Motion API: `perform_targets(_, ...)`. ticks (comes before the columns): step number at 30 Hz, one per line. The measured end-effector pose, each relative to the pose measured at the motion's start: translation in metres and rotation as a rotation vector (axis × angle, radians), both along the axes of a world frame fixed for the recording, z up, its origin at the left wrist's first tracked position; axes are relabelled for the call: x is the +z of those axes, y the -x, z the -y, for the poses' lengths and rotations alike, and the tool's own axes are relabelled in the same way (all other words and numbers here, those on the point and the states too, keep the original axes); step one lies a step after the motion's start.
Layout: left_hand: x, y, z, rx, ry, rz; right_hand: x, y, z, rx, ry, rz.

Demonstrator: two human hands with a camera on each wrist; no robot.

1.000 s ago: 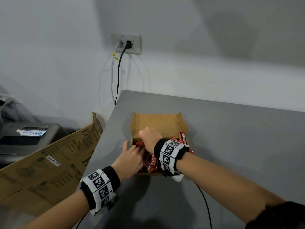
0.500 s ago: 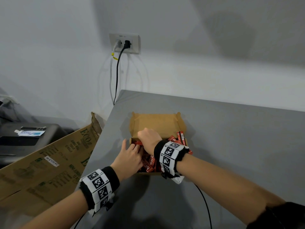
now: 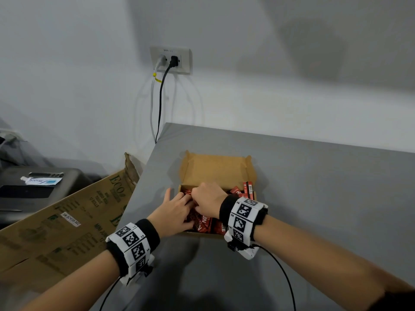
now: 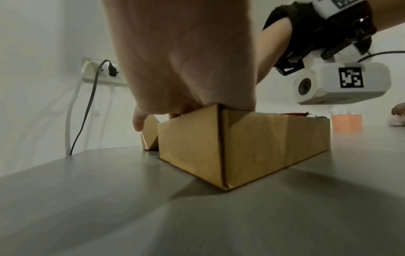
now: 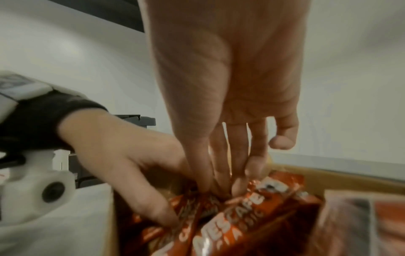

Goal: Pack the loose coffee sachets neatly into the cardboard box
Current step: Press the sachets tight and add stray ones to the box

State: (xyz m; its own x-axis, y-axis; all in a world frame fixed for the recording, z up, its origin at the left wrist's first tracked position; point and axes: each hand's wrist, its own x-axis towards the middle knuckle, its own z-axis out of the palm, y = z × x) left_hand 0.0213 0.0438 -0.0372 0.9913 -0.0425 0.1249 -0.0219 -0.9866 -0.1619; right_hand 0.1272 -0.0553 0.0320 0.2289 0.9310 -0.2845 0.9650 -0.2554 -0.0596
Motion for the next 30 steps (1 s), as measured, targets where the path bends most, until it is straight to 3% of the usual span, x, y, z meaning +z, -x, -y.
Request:
perform_targets(9,-0.006,-0.001,-0.002,0.019,0.012,-0.002,-0.008,-0.005,-0.004,-0.043,0.068,-0.020)
perform_targets(14,-0.008,0.000,-0.002,0.027,0.046,0.008,-0.001,-0.027,0.002,-0.161,-0.098,-0.164)
perform_targets(17,-0.011,0.000,-0.003,0.041,0.067,0.004,0.000,-0.043,0.007,-0.238,-0.202,-0.132)
perform_targets(22,-0.009,0.000,-0.003,0.043,0.071,-0.008,0.001,-0.050,0.020,-0.183,-0.129,-0.242)
perform_targets(26,-0.008,0.000,-0.004,0.030,0.086,-0.023,-0.002,-0.040,0.019,-0.076,-0.095,-0.005)
perform_targets(30,-0.009,0.000,-0.003,0.025,0.103,-0.022,-0.005,-0.037,0.013,-0.183,-0.083,0.097)
